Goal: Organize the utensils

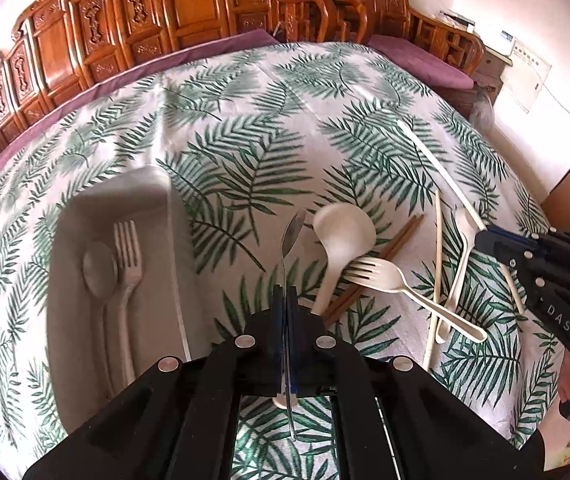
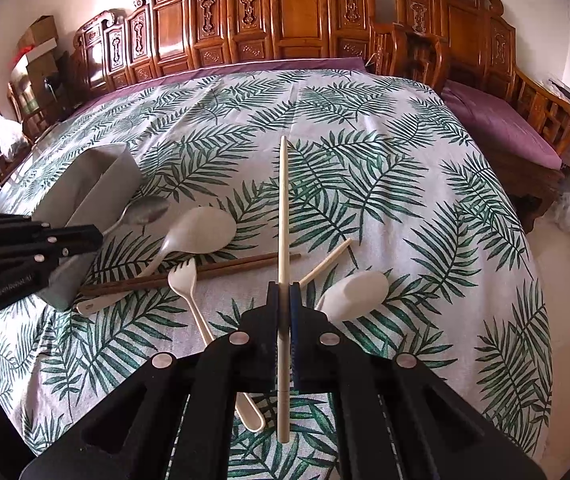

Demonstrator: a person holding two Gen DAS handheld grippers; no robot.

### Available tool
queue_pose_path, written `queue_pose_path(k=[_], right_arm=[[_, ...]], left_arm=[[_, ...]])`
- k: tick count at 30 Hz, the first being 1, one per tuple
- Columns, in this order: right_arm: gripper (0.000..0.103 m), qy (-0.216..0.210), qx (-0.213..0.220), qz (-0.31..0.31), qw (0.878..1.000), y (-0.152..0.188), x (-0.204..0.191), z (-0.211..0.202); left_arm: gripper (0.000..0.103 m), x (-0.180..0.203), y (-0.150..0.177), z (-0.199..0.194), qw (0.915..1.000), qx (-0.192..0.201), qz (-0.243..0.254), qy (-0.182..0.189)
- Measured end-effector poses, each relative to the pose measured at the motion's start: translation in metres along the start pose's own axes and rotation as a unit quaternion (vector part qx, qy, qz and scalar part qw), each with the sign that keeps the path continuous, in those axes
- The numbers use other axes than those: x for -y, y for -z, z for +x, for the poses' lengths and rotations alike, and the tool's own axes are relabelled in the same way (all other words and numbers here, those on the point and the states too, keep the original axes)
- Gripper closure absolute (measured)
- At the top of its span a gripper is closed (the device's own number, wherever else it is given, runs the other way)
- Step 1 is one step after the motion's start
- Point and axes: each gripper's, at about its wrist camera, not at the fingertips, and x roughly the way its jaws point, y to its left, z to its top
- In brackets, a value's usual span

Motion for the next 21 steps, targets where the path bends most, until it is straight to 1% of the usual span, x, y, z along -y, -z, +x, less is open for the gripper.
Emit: queue_pose_path(k=[11,16,21], right_arm=[[0.097,-0.023,-0.006,-0.003,1.000,-0.005,-0.024,-0.003],[0.097,-0.033,-0.001,-0.013,0.999,-0.017,-0.044,-0.009],[0.097,-0.046,0.004,-0.024,0.999,-0.030,-0.067,-0.014]], left_arm=[[0.102,-0.022,-0.006,-0.040,0.9991,0.043,-0.003,-0.006],[0.102,-0.041,-0.006,-0.056,0.9981,0.058,-0.014,-0.014],[0.102,-0.065,-0.004,-0.061,0.9973,0.063,-0.027,-0.027]])
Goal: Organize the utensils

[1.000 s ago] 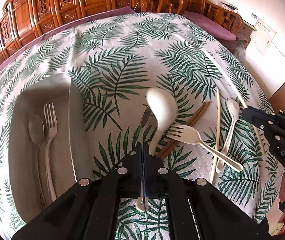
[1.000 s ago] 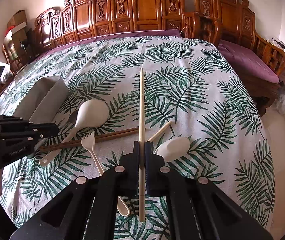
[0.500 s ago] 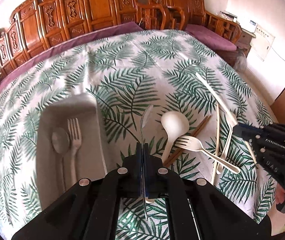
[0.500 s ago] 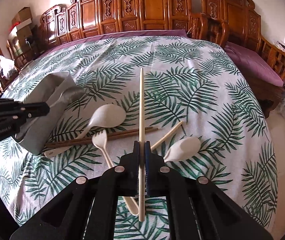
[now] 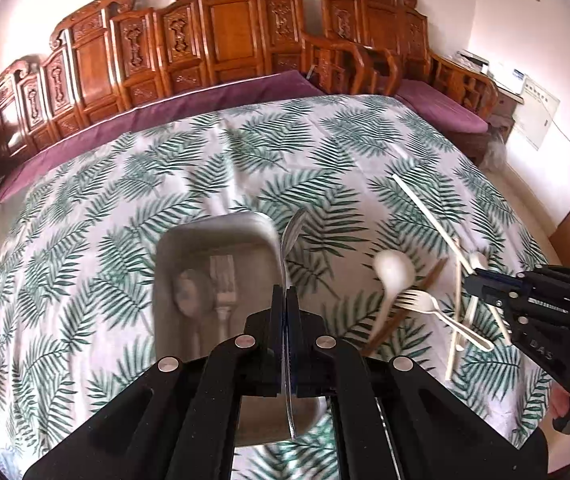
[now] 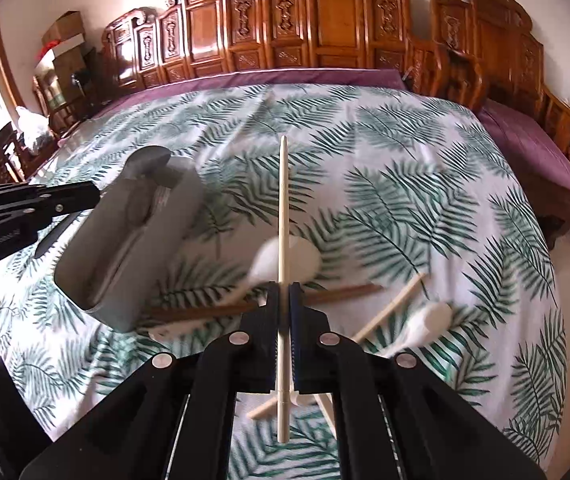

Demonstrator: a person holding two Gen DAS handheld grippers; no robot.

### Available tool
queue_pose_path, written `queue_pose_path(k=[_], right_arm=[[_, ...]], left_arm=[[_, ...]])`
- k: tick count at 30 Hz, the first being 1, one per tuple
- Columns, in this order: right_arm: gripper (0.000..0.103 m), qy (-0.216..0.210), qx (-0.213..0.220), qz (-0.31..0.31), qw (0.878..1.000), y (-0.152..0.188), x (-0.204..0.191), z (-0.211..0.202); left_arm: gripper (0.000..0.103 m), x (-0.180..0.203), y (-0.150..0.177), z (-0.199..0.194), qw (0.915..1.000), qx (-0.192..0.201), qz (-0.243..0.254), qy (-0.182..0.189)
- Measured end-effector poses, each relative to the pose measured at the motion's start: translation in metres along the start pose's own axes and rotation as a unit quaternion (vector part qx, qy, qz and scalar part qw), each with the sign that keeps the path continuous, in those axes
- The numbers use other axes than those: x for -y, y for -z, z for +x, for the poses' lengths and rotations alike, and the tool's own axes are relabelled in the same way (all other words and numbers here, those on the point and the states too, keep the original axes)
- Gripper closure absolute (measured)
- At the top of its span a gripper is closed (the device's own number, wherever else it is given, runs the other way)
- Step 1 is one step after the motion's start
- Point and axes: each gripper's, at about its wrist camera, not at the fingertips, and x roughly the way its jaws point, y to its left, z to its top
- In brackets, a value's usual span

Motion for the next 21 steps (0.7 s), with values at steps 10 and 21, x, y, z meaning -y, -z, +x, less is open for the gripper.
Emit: queue_pose_path(k=[10,21], right_arm=[[0.097,-0.024,-0.013,-0.029,0.999,-0.010,-0.051,0.014],[0.097,-0.034,-0.025,-0.065,0.997,-0.023,-0.093,0.030]], left_arm=[[0.102,-0.042,0.006,0.020,0.9993,-0.010,-0.027,-0.022],[0.101,-0.057,0.010,0.027,0.9992,-0.009,-0.037,-0.005]])
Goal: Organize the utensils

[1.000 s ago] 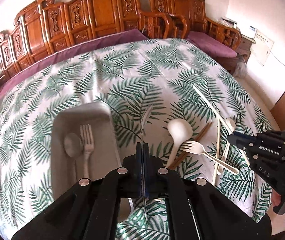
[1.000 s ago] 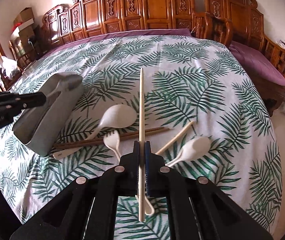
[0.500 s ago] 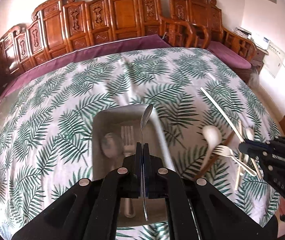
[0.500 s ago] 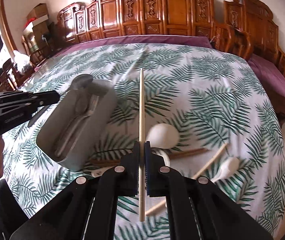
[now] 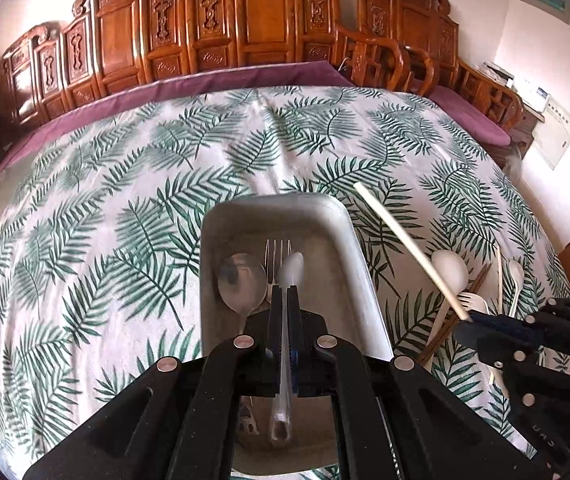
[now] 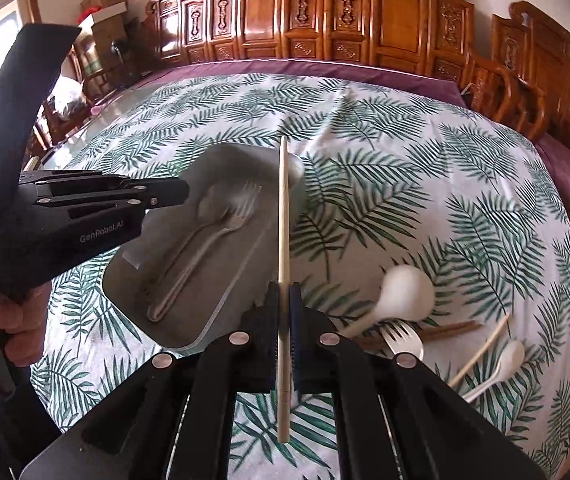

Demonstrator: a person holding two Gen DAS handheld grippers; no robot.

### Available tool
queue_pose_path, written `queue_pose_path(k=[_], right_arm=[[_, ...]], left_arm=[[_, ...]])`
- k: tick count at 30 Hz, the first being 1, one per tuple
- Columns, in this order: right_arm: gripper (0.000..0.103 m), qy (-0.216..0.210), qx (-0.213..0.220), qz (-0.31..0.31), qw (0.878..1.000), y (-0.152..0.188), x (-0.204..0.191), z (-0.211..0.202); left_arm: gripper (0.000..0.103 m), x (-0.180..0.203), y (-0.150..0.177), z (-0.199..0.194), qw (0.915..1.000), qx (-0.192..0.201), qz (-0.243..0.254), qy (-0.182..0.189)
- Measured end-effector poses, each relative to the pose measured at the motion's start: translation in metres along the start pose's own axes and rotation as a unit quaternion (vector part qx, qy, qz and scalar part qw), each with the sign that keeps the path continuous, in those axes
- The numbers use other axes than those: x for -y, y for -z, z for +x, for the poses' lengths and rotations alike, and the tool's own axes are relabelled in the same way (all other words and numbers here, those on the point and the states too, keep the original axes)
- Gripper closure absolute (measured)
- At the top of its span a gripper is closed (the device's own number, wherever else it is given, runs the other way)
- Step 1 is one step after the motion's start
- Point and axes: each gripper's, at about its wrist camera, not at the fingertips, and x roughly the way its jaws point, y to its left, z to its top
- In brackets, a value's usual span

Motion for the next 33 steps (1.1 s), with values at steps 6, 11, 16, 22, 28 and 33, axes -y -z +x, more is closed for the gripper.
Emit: queue_pose_path(k=[6,11,16,22,28,33], right_arm=[[0.097,-0.006,0.004,0.001,1.000,-0.011,-0.008,0.002],[0.097,-0.014,0.004,0.001,1.000,-0.025,-0.020,0.009],[0.097,-0.027,-0.005,0.011,1.000,-0.037,-0.033,0.024],[0.097,-0.036,-0.024,0.030,0.999,-0.043,-0.046,0.048],[0.096,-0.037,-0.025,0.046,0.998,-0.046,-0.054,0.058],[0.096,-0.051,-0.022,0.039,0.998,-0.047,-0.058,0.056]], left_arm=[[0.100,-0.023,0.000,-0.020,0.9998,0.018,-0.001,-0.012],[0.081,-0.043,0.004,-0.040,0.9992,0.035,-0.005,-0.021],[0.051,-0.064,0.011,-0.055,0.9980,0.051,-0.016,-0.033],[0.026,-0.084,0.022,-0.067,0.9967,0.063,-0.026,-0.045],[0.016,-0.098,0.035,-0.075,0.9962,0.068,-0.036,-0.041],[0.016,-0.104,0.045,-0.081,0.9949,0.077,-0.037,-0.053]])
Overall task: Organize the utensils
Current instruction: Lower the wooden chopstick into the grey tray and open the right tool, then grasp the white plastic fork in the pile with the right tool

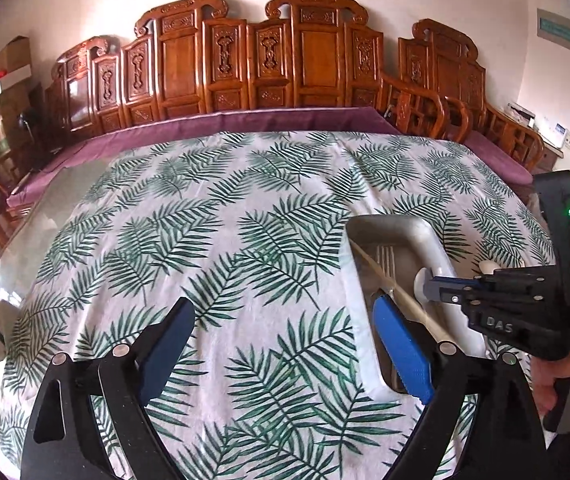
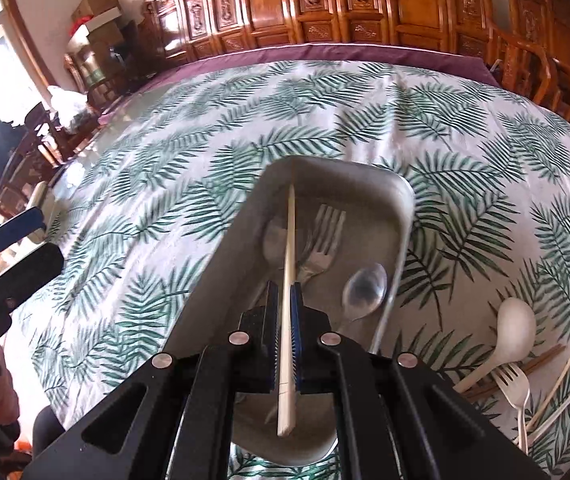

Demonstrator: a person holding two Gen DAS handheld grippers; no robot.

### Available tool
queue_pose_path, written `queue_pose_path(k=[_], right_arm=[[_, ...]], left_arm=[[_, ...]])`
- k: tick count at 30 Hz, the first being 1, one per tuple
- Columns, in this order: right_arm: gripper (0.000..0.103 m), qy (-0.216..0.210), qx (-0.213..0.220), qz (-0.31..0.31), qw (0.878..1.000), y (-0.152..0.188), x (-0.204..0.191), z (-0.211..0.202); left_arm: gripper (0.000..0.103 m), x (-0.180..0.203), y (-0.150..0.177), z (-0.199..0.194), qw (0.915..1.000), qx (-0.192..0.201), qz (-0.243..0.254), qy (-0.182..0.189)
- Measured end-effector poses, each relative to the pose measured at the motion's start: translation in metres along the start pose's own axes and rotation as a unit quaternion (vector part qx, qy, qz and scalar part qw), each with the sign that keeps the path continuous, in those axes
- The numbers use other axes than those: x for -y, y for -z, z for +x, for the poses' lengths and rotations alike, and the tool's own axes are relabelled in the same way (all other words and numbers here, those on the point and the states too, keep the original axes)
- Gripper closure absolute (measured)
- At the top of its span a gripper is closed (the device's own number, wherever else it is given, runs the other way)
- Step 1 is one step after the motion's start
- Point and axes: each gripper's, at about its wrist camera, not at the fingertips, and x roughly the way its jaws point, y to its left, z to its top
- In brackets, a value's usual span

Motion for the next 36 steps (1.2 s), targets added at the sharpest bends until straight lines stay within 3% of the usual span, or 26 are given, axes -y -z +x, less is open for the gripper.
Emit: queue_pose_path(k=[9,13,15,18,23,36], right_arm=[[0.094,0.019,0.041,-0.036,0.998,0.020,0.010,-0.064],[0.091,0.041,0.055,-0.031,0.997,0.047,0.045,-0.101],[0.080,0.057,0.059,-0.026,0.996,0.062,0.063,-0.115],[0.079,0.075,0.061,-0.022,0.995,0.080,0.092,-0.127],[0.079,0.103,0.046,-0.022,0.993,0.102,0.132,-0.122],[0.079,0.077,0.007,-0.016,0.997,0.124,0.171,-0.082]], left_arm=[[0.016,0.018,0.006,-0.016,0.9998,0.008,0.010,0.014],[0.016,0.036,0.008,-0.027,0.9992,0.013,0.014,0.035],[0.016,0.046,0.011,-0.032,0.9987,0.016,0.018,0.045],[0.016,0.062,0.016,-0.034,0.9979,0.013,0.023,0.060],[0.016,0.093,0.025,-0.037,0.9962,0.005,0.041,0.076],[0.016,0.157,0.046,-0.029,0.9911,-0.028,0.086,0.097]])
